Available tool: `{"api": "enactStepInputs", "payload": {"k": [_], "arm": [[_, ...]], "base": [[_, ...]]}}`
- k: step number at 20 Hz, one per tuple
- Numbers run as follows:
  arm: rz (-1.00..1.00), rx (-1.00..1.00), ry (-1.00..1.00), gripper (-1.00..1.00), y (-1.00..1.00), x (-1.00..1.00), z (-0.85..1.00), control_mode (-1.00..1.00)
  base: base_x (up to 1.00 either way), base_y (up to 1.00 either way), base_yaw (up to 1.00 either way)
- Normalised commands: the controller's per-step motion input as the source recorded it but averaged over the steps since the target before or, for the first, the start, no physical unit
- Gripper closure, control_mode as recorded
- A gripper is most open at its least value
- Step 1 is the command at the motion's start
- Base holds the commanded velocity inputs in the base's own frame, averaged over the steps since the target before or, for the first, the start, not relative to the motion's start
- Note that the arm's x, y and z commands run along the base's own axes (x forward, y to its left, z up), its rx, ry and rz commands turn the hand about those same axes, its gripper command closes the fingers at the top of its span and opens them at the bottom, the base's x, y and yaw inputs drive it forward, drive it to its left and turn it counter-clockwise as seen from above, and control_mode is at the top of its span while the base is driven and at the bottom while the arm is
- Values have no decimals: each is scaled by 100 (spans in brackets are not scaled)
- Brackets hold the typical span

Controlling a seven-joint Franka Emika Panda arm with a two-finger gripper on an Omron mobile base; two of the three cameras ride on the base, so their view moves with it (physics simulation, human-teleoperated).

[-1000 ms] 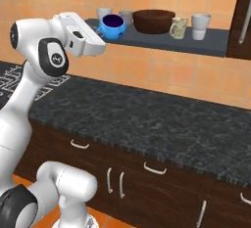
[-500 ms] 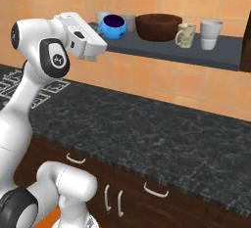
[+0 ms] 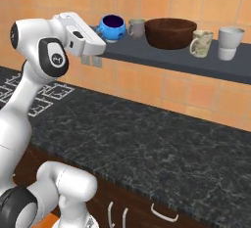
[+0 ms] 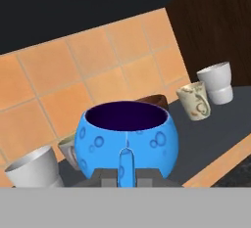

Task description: Gather all objects into one cabinet and sort the glasses and bowls to opposite sides.

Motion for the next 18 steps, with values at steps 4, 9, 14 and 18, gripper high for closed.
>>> {"api": "enactStepInputs", "payload": {"k": [4,9,14,18], "arm": [[0,0,0,100,0,0,0,100],[6,-3,6,100,3,17,-3,-100],[6,-13,27,100,9,9,-22,-100],[3,-14,18,100,0,0,-21,-100]], "base": [[44,11,6],[7,0,1],[0,0,0],[0,0,0]]}}
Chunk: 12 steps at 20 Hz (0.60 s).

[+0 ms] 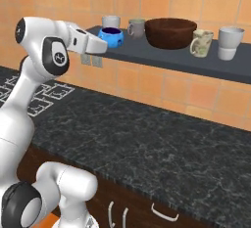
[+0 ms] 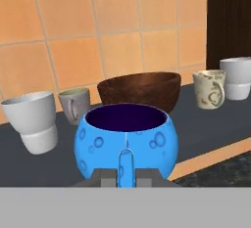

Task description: Gather all objects into one cabinet and sort the glasses and bowls to opposite sides.

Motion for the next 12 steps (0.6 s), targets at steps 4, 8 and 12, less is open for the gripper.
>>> {"api": "enactStepInputs", "payload": {"k": [4,8,12], "arm": [[3,-9,7,100,0,9,-6,-100],[3,-5,2,100,0,19,-8,-100],[2,0,0,100,0,24,-21,-100]], "base": [[0,0,0],[0,0,0],[0,0,0]]}}
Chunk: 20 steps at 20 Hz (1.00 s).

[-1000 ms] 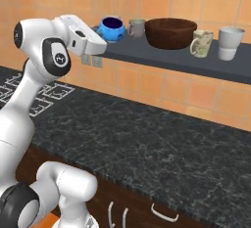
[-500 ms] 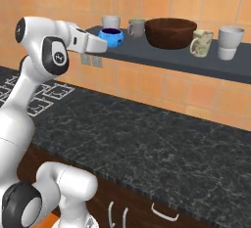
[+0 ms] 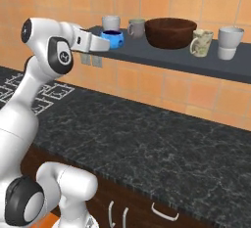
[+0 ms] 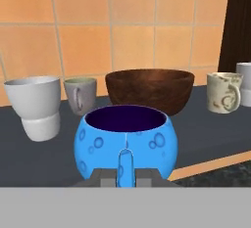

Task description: Gather all objects into one cabinet and sort the glasses and bowls to opposite sides.

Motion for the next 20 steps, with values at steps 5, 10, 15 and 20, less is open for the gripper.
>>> {"api": "enactStepInputs", "payload": {"k": [5,10,15,20], "arm": [[1,0,0,100,0,23,-26,-100],[1,0,0,100,0,38,-14,-100],[4,0,0,100,0,38,-6,-100],[3,0,0,100,0,50,-2,-100]], "base": [[0,0,0],[0,0,0],[0,0,0],[0,0,0]]}}
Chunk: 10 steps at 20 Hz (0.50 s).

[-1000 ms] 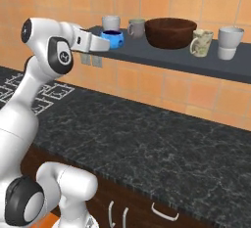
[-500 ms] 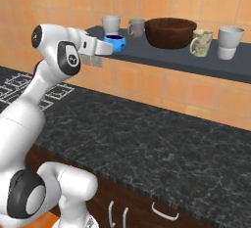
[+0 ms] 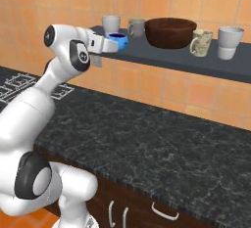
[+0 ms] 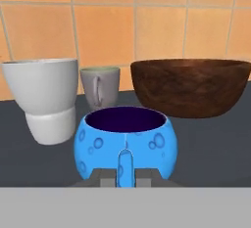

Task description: Gather all objects into one cabinet and sort the glasses and bowls to opposite sides.

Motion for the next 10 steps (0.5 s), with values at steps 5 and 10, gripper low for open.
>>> {"api": "enactStepInputs", "payload": {"k": [5,10], "arm": [[2,0,0,100,0,49,-2,-100],[1,0,0,100,0,40,-5,-100]], "base": [[0,0,0],[0,0,0]]}}
